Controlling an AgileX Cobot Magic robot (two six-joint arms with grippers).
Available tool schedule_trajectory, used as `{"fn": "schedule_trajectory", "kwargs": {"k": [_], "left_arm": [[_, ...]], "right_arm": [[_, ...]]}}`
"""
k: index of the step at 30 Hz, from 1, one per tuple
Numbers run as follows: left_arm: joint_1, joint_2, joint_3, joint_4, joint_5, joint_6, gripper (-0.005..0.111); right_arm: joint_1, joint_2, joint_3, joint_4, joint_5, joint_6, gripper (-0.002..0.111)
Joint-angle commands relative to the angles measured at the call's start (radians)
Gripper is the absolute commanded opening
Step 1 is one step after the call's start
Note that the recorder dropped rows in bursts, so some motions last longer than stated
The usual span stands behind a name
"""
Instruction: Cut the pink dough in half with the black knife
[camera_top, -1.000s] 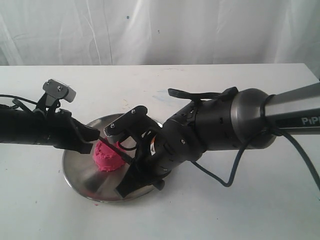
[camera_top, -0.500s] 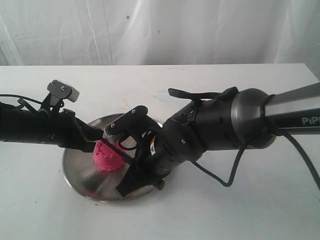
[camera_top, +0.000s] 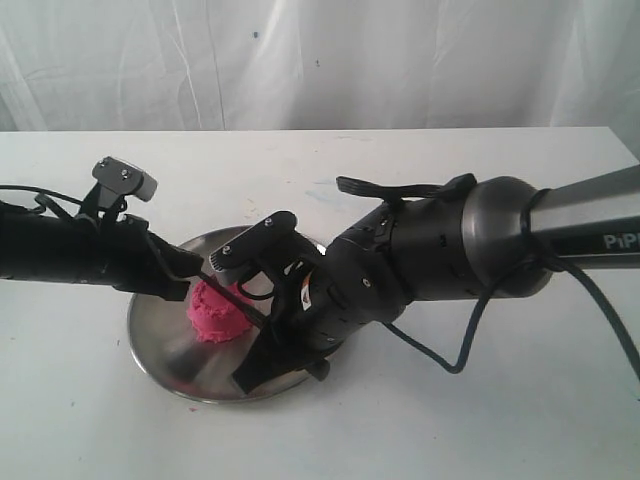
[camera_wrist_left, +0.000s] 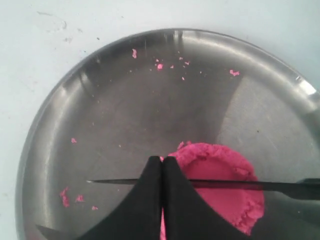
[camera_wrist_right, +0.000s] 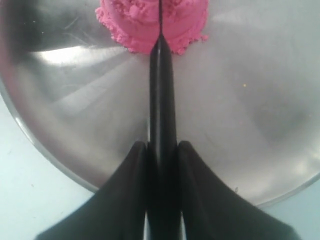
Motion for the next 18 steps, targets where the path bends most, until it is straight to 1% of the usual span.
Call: {"fn": "schedule_trajectory", "kwargs": {"k": [1,5,12,16,18], "left_arm": [[-0.003,-0.065,0.005,-0.022,0.008,0.023,0.0],[-0.003,-0.074,0.005,-0.022,0.012,0.023,0.0],[-0.003,-0.011,0.005,-0.022,0.021,0.023,0.0],[-0.003,0.014,-0.013,-0.022,0.054,0.023,0.0],[-0.003,0.011,-0.026,-0.022,0.049,0.023,0.0]], "right_arm": [[0.003,0.001,0.003,0.0,-0.004,-0.009,0.0],[0.003,0.001,0.003,0.0,-0.004,-0.011,0.0],[0.003,0.001,0.003,0.0,-0.004,-0.011,0.0],[0.003,0.001,0.003,0.0,-0.004,-0.011,0.0],[0.003,0.001,0.003,0.0,-0.004,-0.011,0.0]]}}
